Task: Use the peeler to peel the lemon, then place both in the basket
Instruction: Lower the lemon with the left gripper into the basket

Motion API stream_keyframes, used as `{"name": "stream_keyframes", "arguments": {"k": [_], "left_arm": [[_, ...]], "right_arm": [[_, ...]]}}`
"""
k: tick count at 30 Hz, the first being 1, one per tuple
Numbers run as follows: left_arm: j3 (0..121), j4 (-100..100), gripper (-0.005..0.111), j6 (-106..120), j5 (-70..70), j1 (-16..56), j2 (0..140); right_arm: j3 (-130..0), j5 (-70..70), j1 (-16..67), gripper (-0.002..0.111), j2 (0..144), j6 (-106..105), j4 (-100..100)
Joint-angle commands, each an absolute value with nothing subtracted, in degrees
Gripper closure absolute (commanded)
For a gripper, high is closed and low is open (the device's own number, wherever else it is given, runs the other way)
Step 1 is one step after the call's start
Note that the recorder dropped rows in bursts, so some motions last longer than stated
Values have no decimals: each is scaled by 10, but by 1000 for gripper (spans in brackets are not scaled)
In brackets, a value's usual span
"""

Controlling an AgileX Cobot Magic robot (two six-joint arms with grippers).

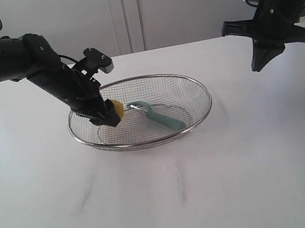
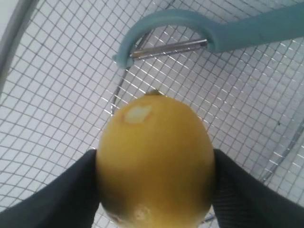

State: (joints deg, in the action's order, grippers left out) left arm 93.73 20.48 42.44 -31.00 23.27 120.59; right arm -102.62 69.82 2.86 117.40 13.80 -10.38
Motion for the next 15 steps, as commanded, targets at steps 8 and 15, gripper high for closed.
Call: {"name": "stream_keyframes", "arguments": {"k": [8,15], "left_arm": [[941,231,107,437,-297,236,1224],[941,231,107,439,-302,236,1224]], "right_arm": [[-1027,700,25,108,1167,137,-105],[-1027,700,25,108,1167,137,-105]]}}
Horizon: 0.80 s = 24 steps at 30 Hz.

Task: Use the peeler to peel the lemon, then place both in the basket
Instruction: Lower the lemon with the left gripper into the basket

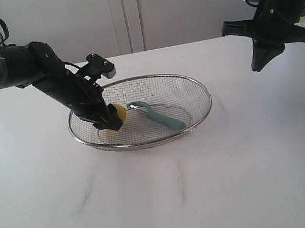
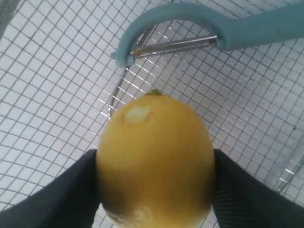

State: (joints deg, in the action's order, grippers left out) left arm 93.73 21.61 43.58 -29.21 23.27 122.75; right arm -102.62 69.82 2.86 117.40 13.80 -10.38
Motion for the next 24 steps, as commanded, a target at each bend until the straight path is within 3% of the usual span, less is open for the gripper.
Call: {"name": "stream_keyframes", "arguments": {"k": [1,4,11,14,24], "left_arm": [[941,231,106,439,-302,236,1224],[941,231,96,439,-300,236,1224],[941,231,44,437,-300,236,1223],[941,231,31,436,-300,236,1223],[941,231,27,436,-310,236,1205]], "right_arm": [[-1027,700,25,108,1167,137,-105],[-1027,700,25,108,1167,137,-105],[-1027,700,25,108,1167,137,-105],[-1027,700,25,108,1167,137,-105],[-1027,700,25,108,1167,137,-105]]}}
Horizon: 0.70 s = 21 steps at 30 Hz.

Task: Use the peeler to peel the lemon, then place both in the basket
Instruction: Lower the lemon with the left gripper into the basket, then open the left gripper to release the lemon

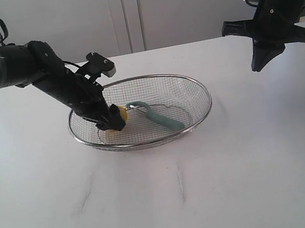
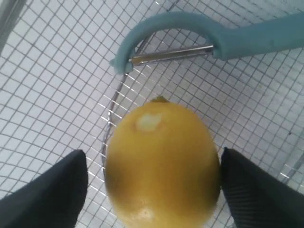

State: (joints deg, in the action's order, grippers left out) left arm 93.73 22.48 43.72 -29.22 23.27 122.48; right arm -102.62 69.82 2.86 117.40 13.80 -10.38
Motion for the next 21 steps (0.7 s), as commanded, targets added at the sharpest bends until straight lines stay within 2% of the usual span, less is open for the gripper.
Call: {"name": "stream_keyframes", "arguments": {"k": [1,12,17,21], "left_arm": [[941,231,27,436,-316,236,1200],[941,225,28,375,-382,236,1124],[941,225,39,346,-418,236,1102],[941,224,55,303,-438,236,1097]], "right_arm": [[-1027,700,25,108,1167,137,-105],[-1027,700,25,108,1167,137,-105],[-1027,700,25,108,1167,137,-105],[-1027,700,25,108,1167,137,-105]]}}
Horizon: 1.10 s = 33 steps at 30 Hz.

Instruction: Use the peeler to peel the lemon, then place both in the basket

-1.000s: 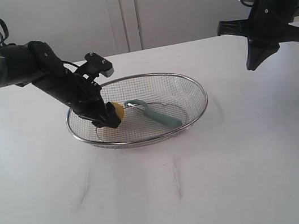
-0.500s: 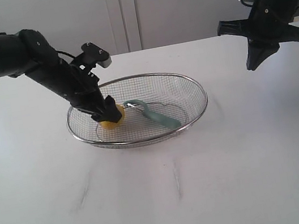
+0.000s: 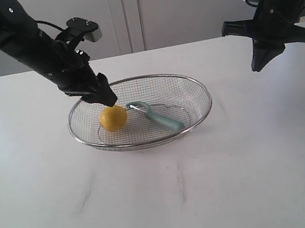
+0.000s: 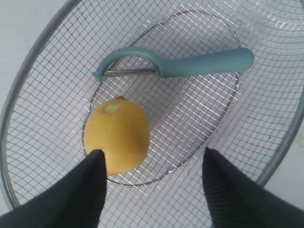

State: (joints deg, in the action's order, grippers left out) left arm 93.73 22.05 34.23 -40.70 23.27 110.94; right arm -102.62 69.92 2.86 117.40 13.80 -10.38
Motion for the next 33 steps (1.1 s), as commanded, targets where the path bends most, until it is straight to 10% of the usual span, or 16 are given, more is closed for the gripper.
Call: {"name": "stream_keyframes", "arguments": {"k": [1,10,33], "left_arm": [[941,224,59,297,-442,236,1096],[941,224,107,258,-492,235,1071],[941,32,107,18,-602,219,1043]], "right_arm": [[-1027,700,25,108,1167,137,-105],[-1027,700,25,108,1167,137,-105],[-1027,700,25,108,1167,137,-105]]}}
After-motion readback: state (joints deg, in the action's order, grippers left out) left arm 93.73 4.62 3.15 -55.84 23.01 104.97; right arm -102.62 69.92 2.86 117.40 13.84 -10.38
